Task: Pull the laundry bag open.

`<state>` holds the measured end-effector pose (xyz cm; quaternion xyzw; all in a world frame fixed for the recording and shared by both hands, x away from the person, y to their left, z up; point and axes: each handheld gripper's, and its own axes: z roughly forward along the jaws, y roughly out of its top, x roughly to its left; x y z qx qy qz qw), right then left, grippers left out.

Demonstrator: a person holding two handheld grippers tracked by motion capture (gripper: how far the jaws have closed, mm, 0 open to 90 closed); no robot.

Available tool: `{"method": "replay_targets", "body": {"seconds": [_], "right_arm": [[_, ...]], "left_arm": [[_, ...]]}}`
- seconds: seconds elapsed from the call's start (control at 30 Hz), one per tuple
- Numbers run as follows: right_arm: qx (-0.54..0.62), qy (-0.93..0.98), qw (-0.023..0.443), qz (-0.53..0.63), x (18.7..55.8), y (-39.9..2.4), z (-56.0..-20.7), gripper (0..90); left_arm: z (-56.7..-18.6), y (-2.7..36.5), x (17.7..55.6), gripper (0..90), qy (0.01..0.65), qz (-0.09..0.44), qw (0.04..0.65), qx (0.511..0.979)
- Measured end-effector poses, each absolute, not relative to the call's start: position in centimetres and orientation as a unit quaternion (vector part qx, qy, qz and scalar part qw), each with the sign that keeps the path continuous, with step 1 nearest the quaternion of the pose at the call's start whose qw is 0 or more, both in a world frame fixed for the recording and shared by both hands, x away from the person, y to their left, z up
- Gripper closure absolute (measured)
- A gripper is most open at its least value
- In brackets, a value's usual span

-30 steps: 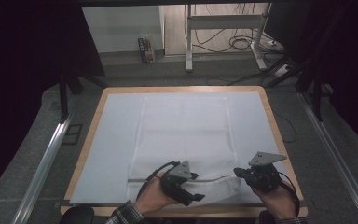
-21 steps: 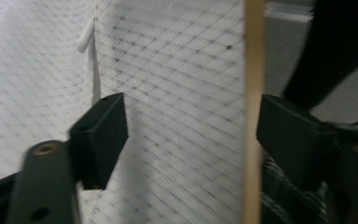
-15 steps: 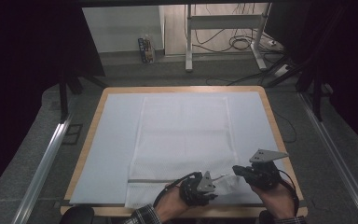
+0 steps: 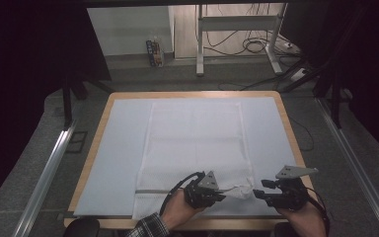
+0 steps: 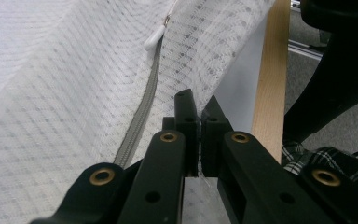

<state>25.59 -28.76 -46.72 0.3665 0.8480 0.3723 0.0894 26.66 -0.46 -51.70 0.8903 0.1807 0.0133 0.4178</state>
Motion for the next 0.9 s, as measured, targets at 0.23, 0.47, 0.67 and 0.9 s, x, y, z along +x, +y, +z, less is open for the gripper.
{"method": "replay_targets", "body": {"seconds": [0.23, 0.47, 0.67, 0.9], "right_arm": [[0.388, 0.842, 0.039, 0.372, 25.1, -29.2, -47.8, 37.9], [0.395, 0.837, -0.033, 0.377, 24.9, -28.8, -48.5, 27.1], [0.343, 0.863, 0.046, 0.368, 24.4, -27.8, -47.9, 27.4], [0.284, 0.888, 0.113, 0.344, 24.4, -25.7, -47.5, 27.4]], "left_arm": [[-51.6, -0.4, 26.6, 89.1, 0.18, 0.012, 0.417, 0.891], [-51.8, -0.6, 26.4, 89.1, 0.175, 0.01, 0.414, 0.893], [-51.7, -0.7, 26.5, 89.1, 0.175, 0.006, 0.414, 0.893], [-51.5, -0.8, 26.5, 89.1, 0.173, 0.003, 0.416, 0.893]]}}
